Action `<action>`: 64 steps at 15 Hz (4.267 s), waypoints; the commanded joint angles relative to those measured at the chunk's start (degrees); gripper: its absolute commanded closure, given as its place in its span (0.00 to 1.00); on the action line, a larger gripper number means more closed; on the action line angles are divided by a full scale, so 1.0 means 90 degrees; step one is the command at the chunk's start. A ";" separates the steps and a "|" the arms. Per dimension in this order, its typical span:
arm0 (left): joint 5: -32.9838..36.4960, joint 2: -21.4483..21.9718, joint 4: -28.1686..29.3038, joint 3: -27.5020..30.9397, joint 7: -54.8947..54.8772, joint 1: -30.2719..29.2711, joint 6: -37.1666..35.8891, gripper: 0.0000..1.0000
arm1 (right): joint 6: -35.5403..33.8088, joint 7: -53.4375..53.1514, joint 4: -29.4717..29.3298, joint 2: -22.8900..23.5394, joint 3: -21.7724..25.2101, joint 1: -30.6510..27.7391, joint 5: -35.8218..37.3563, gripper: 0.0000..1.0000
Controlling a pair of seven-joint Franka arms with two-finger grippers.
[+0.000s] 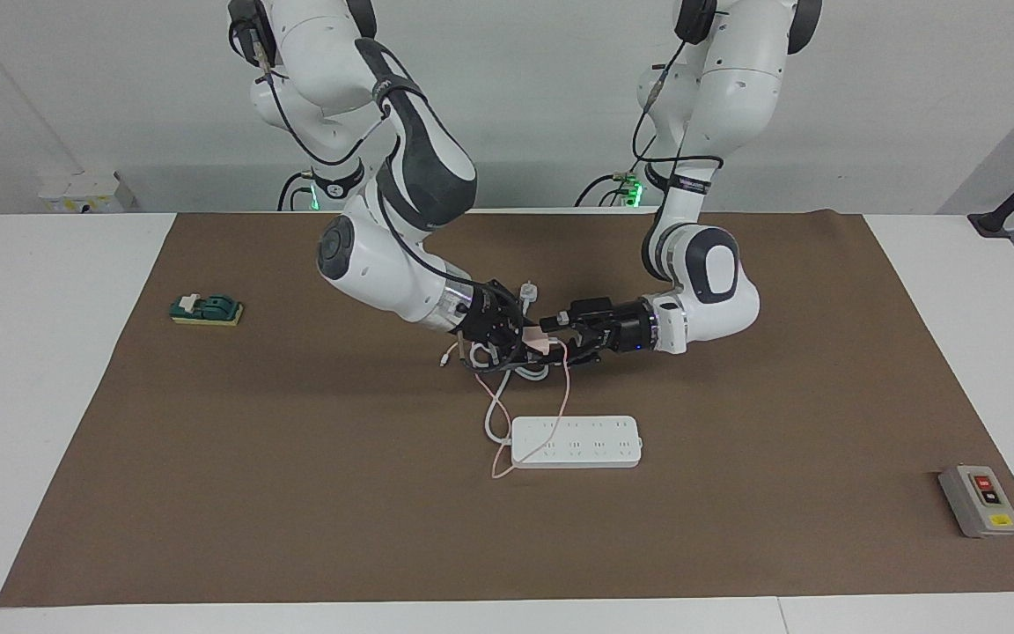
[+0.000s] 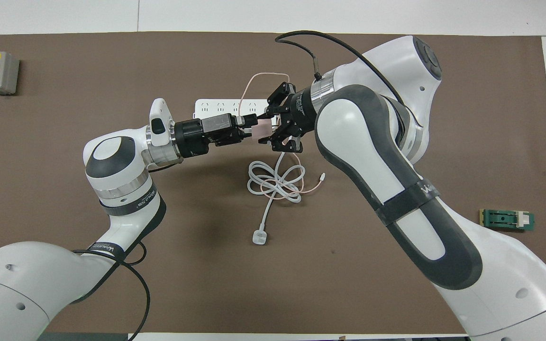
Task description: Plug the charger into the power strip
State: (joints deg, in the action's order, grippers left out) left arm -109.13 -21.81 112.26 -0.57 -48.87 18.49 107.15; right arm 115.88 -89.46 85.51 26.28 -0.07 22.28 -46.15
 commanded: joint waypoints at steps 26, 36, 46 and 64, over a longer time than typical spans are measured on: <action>0.0221 -0.0116 -0.0266 0.0093 -0.0244 -0.0063 -0.0128 1.00 | 0.0054 -0.0284 -0.0097 0.0058 0.0017 -0.0005 -0.0146 0.00; 0.2220 0.0136 -0.1086 0.0385 0.1090 -0.0659 0.0175 1.00 | -0.0433 -0.0323 -0.0388 -0.0098 0.0115 -0.0862 0.0048 0.00; 0.6624 0.0977 -0.2278 0.0484 0.4617 -0.1146 -0.0683 1.00 | -0.1517 0.1432 -0.0702 -0.0644 0.0115 -0.2007 0.1542 0.00; 1.1306 0.1554 -0.3440 0.0415 0.8024 -0.1283 -0.2814 1.00 | -0.3226 1.0053 -0.0419 -0.2265 0.0085 -0.2524 0.4590 0.00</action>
State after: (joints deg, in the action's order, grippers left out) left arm -9.93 -8.43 81.45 3.41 18.63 6.42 80.62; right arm 87.64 -7.65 79.22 9.03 1.51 1.99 -5.96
